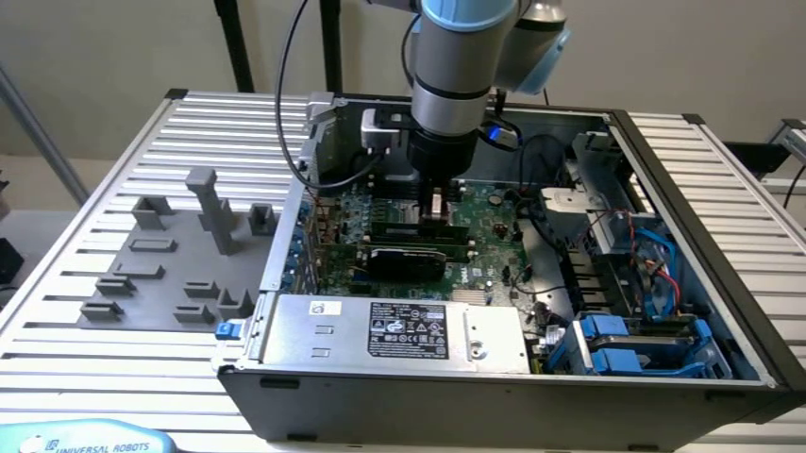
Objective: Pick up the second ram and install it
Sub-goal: 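Insert the second ram into the second slot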
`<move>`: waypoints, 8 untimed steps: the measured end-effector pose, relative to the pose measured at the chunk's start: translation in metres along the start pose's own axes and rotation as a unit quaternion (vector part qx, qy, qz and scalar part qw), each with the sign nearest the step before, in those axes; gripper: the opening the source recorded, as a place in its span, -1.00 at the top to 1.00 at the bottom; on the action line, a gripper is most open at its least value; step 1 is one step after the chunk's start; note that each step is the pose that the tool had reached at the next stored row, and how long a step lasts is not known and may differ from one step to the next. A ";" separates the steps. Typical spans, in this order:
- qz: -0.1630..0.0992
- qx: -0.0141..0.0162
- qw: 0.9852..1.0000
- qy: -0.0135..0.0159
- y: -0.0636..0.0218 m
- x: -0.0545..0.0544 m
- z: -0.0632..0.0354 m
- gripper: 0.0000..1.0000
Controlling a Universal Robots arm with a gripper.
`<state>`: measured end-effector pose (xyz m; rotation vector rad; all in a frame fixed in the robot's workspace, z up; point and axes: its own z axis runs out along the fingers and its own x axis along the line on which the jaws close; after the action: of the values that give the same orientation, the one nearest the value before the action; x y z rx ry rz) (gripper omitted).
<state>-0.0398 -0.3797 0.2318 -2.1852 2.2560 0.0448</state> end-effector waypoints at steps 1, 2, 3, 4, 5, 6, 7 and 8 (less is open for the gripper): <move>-0.001 0.000 1.000 0.000 0.0000 0.000 0.0001 0.73; -0.003 0.000 1.000 0.000 0.0000 0.000 0.0001 0.73; -0.005 0.000 1.000 0.000 -0.0001 0.000 0.0001 0.73; -0.007 0.000 1.000 0.000 -0.0001 0.000 0.0002 0.73; -0.009 0.000 1.000 0.000 -0.0001 0.000 0.0003 0.73; -0.011 0.000 1.000 0.000 -0.0001 0.000 0.0004 0.73; -0.012 0.000 1.000 0.000 -0.0002 0.000 0.0005 0.73; -0.012 0.000 1.000 0.000 -0.0002 0.001 0.0006 0.73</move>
<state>-0.0396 -0.3803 0.2312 -2.2120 2.2298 0.0449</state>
